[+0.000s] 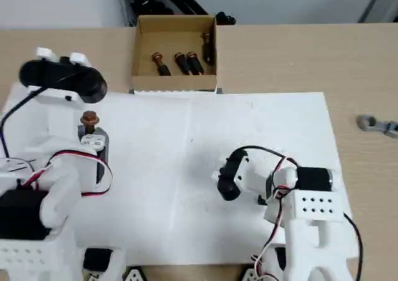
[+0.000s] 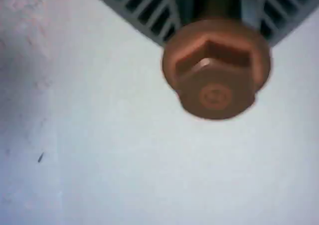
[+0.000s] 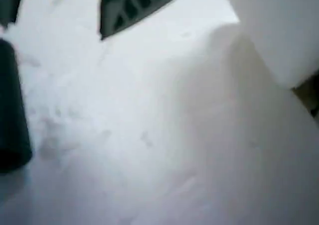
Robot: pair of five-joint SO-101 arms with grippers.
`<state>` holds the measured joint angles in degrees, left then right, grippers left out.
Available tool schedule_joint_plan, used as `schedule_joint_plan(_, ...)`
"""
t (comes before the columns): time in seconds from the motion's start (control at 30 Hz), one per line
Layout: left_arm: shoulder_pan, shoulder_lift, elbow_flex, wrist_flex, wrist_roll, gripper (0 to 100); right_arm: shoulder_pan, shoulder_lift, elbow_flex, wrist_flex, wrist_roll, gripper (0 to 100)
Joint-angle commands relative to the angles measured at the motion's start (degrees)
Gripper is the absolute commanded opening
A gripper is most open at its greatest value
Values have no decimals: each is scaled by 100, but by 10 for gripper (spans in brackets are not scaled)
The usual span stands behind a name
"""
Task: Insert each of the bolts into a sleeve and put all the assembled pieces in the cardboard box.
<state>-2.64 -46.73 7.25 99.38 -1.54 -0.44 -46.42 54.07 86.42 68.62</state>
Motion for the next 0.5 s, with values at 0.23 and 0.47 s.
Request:
schedule_joint_plan(0.23, -26, -105, 4, -97, 132, 6, 31, -57, 44, -787, 431, 105)
schedule_joint_plan(0.47, -26, -105, 4, -105, 132, 6, 31, -48, 387, -831, 554, 180)
